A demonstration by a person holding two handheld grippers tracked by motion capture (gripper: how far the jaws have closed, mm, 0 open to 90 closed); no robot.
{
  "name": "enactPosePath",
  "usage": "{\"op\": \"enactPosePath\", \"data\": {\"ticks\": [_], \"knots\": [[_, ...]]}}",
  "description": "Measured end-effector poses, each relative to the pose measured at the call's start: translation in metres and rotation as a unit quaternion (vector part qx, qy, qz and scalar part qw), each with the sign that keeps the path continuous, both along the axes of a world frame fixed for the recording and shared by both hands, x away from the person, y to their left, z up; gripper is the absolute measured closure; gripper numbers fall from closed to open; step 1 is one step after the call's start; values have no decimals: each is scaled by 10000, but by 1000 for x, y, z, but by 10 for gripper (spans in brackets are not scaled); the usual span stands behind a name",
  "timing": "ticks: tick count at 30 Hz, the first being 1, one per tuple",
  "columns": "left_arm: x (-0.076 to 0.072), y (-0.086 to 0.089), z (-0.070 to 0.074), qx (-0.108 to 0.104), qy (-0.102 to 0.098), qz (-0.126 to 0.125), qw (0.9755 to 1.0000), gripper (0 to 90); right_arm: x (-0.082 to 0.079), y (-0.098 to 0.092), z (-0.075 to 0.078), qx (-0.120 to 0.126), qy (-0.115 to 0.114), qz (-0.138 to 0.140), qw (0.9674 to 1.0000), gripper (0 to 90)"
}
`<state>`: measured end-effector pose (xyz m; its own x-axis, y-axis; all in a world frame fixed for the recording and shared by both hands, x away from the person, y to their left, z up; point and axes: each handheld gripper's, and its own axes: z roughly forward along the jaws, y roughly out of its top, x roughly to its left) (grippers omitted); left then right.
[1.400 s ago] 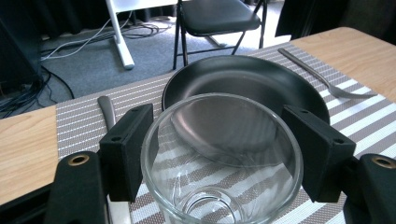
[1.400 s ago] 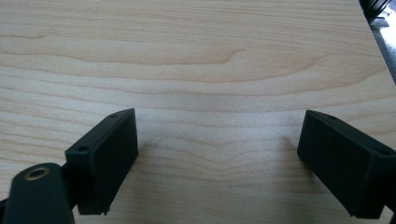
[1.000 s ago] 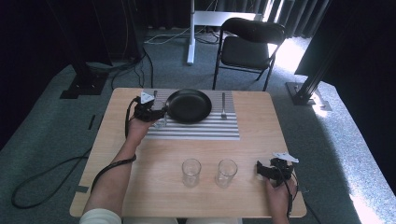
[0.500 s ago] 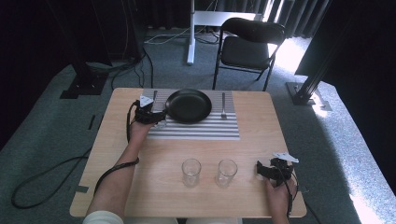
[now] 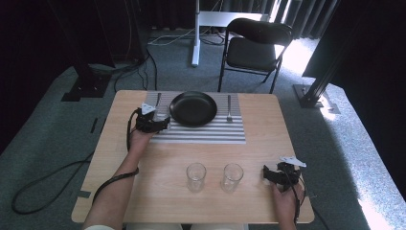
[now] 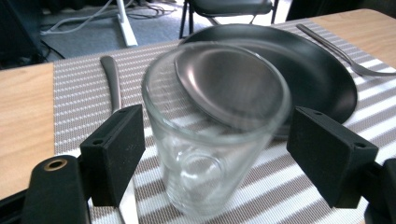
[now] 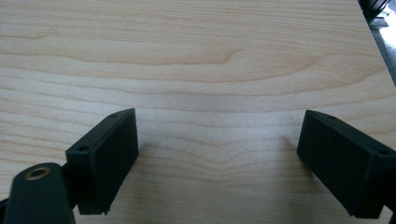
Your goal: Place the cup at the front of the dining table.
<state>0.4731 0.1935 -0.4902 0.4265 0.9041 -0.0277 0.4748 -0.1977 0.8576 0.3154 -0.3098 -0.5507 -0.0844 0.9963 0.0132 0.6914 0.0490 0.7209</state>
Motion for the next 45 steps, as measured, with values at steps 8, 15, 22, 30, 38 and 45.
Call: {"op": "enactPosePath", "data": {"ticks": [8,15,22,30,38,45], "knots": [[-18,6,-1,25,-40,-33,10000,201,0,0,0,0,1,0,10000,119],[-34,12,0,-91,-79,-87,9999,201,0,0,0,0,1,0,10000,119],[-50,18,2,-62,-79,-158,9998,201,0,0,0,0,1,0,10000,119],[-71,25,-5,44,-122,12,9999,201,0,0,0,1,1,0,10000,119],[-88,34,-11,44,-8,91,9999,201,0,0,0,1,1,1,10000,119],[-103,38,-10,101,-77,68,9999,201,0,0,0,2,2,0,10000,119]]}}
